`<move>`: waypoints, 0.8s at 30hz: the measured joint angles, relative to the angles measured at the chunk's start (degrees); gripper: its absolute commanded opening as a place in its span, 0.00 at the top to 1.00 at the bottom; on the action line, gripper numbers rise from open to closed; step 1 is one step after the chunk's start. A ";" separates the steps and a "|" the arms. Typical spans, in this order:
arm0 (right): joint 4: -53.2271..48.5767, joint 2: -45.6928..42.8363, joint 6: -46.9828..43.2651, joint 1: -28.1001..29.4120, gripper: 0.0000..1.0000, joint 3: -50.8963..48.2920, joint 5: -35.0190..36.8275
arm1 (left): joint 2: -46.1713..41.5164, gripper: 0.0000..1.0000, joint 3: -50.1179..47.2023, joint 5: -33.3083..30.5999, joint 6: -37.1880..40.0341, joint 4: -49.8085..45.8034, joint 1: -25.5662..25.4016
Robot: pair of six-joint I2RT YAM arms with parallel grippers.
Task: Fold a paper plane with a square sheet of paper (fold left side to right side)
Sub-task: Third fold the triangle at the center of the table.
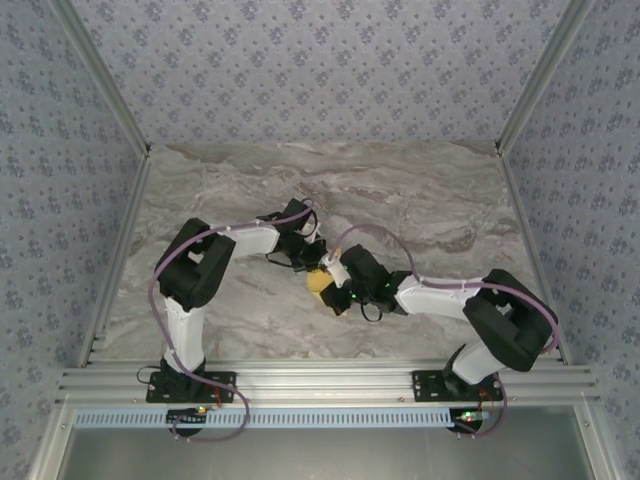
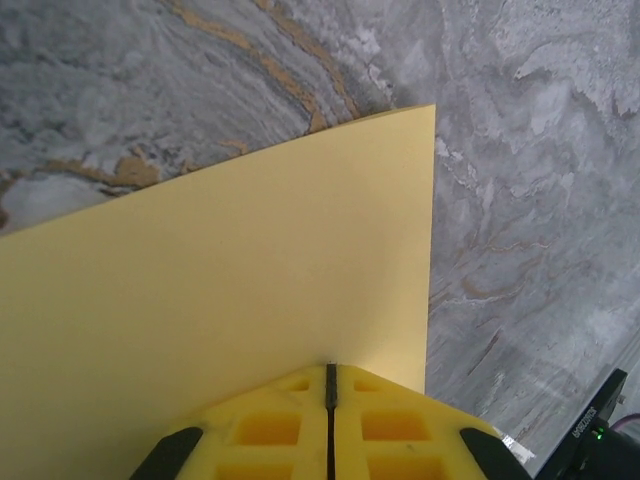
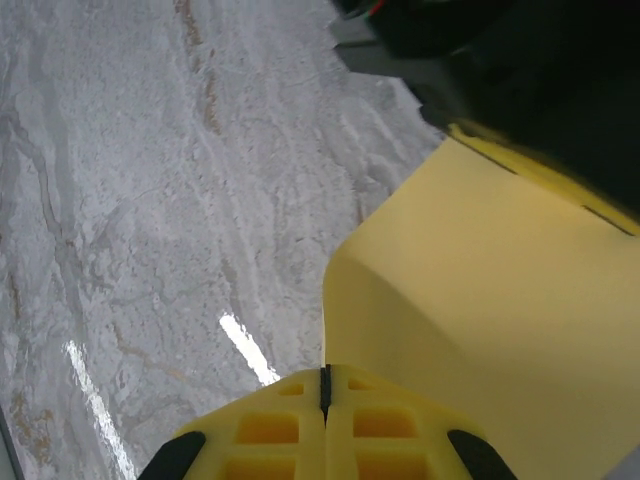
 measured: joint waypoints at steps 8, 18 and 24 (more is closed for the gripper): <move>-1.25 0.17 2.12 -4.92 1.00 0.00 -0.90 | 0.04 0.95 0.00 0.02 0.22 0.02 0.00; -3.13 4.00 3.80 -8.07 1.00 1.75 -1.29 | 0.09 0.96 0.11 0.04 0.20 0.02 -0.04; -3.13 5.09 4.00 -8.83 1.00 2.86 -1.36 | 0.11 0.96 0.11 0.04 0.20 0.02 -0.04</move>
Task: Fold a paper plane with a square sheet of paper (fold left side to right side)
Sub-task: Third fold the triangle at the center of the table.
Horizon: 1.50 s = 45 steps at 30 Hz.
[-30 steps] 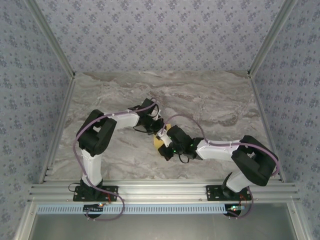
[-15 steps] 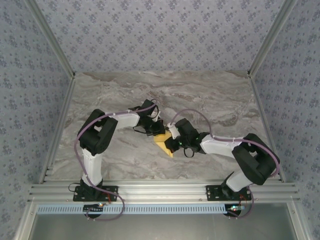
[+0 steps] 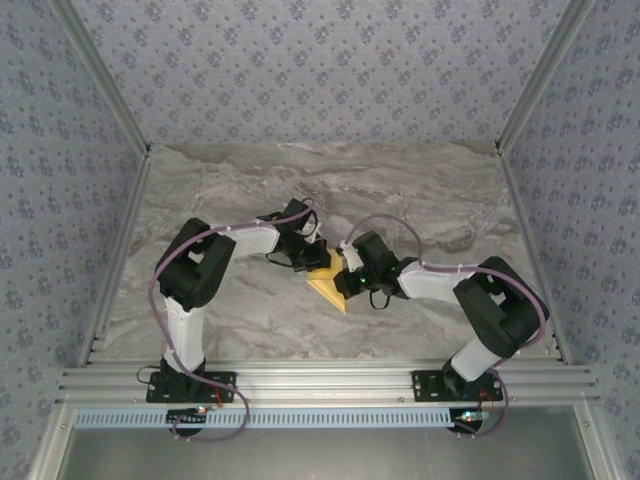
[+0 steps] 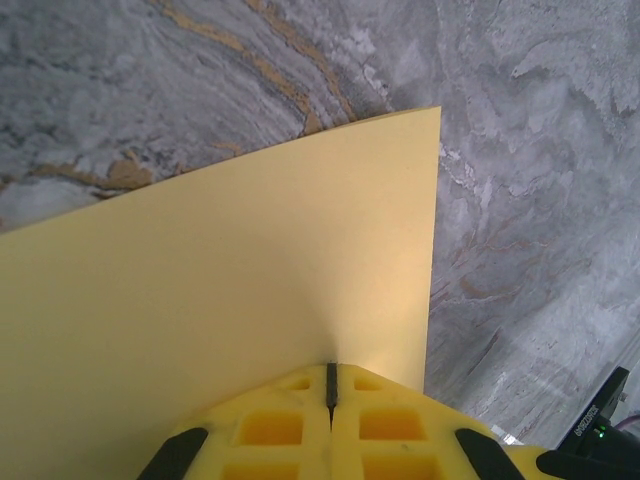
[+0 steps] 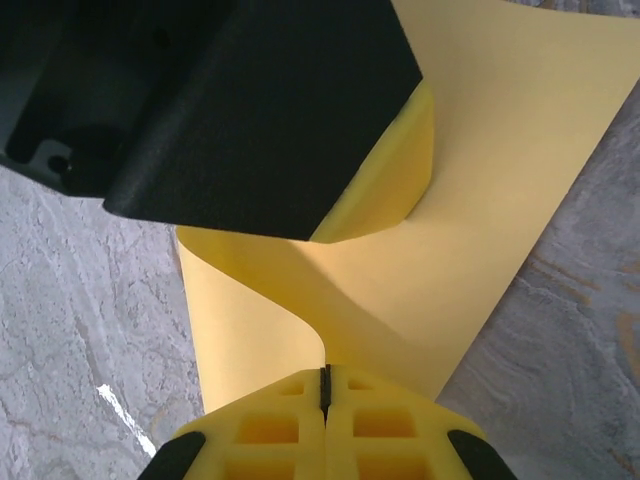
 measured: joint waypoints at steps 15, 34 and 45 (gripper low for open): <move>-0.20 0.81 0.57 -0.13 1.00 0.09 0.00 | 0.00 0.96 0.00 0.00 0.00 0.00 0.00; -0.81 1.75 0.61 -0.48 1.00 0.09 0.13 | 0.00 0.96 0.00 0.00 0.00 0.00 -0.02; -2.27 2.58 0.57 -0.37 1.00 1.18 0.11 | 0.00 0.88 0.81 -0.81 0.63 -1.46 -0.28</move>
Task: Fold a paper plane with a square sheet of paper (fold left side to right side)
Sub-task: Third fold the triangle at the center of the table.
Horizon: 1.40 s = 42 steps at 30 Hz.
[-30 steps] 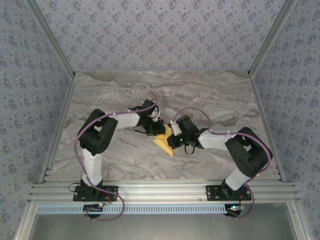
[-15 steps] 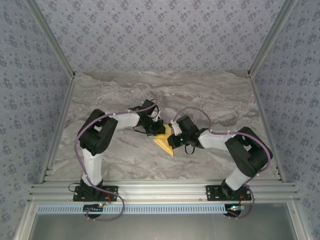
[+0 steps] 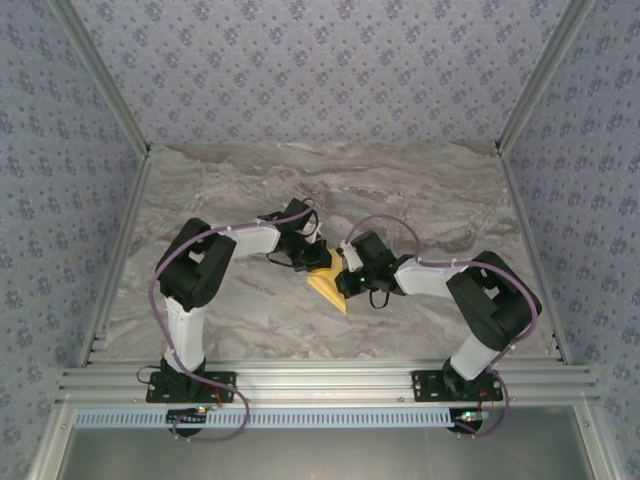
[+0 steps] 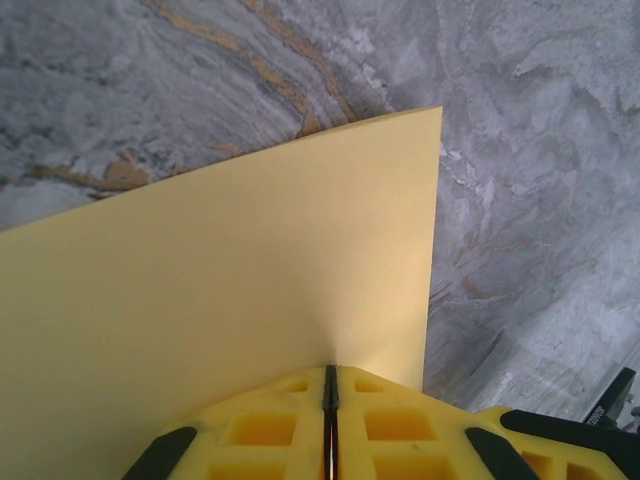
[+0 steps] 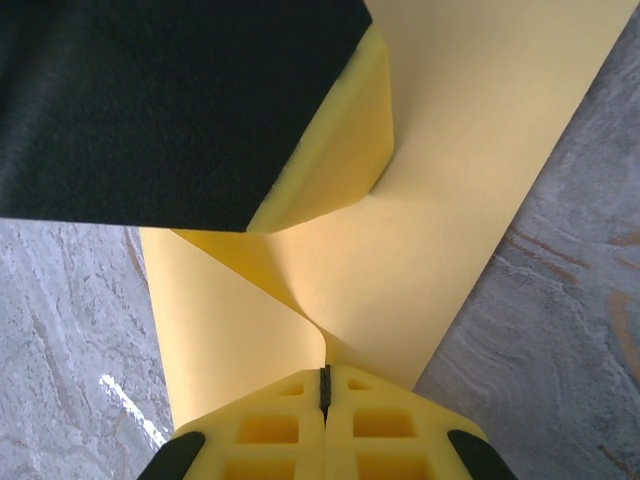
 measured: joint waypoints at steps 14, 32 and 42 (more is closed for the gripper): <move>-0.28 0.37 -0.02 0.33 1.00 0.48 0.22 | -9.99 0.90 -0.48 -5.81 2.49 -6.12 3.04; -1.77 0.52 -0.68 1.20 1.00 1.44 1.57 | -13.18 0.95 -14.78 -1.25 -3.89 6.75 -3.54; -2.40 0.63 -0.70 1.27 1.00 1.84 1.73 | -12.41 0.95 -17.68 -2.25 -4.83 9.20 -4.07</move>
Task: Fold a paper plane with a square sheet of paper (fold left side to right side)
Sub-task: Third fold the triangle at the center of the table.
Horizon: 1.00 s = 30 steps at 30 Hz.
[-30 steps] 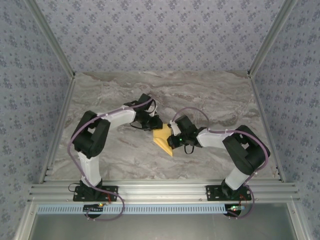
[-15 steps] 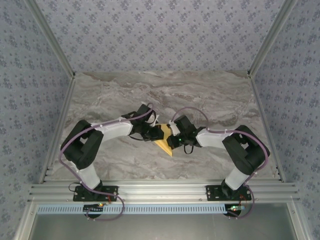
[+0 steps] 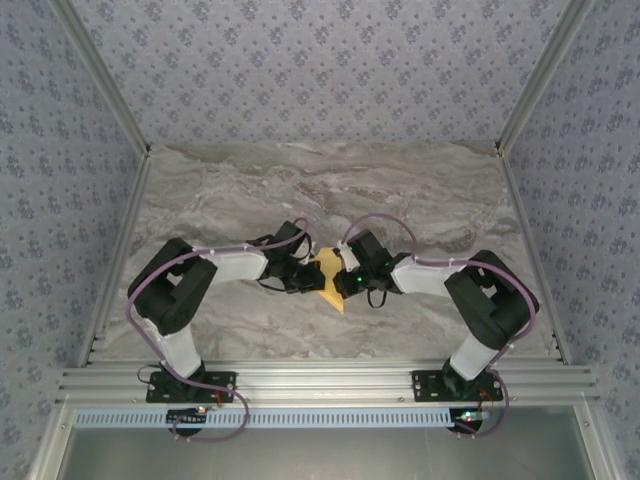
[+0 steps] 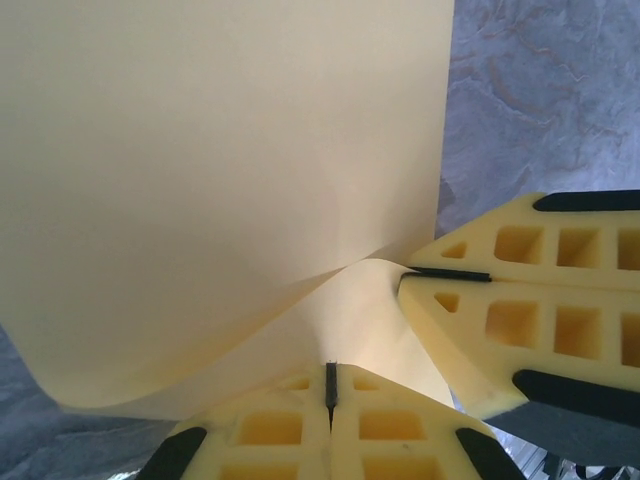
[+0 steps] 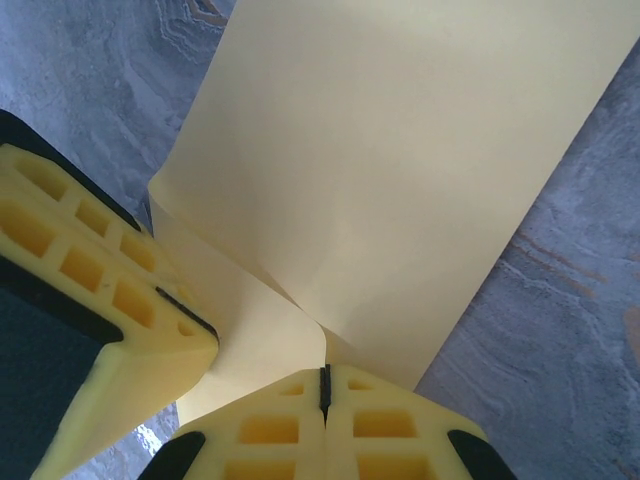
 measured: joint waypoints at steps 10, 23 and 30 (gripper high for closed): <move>-3.02 0.11 -0.52 0.17 0.84 1.57 0.22 | 1.01 0.97 -0.02 -0.59 0.00 0.48 0.00; -8.11 -8.39 0.98 -2.16 0.71 3.06 -5.29 | 0.92 0.98 -0.94 -0.39 -0.46 2.21 0.00; -6.01 -7.82 5.95 0.04 0.74 0.20 -13.75 | 0.92 0.98 -0.94 -0.39 -0.61 2.21 0.00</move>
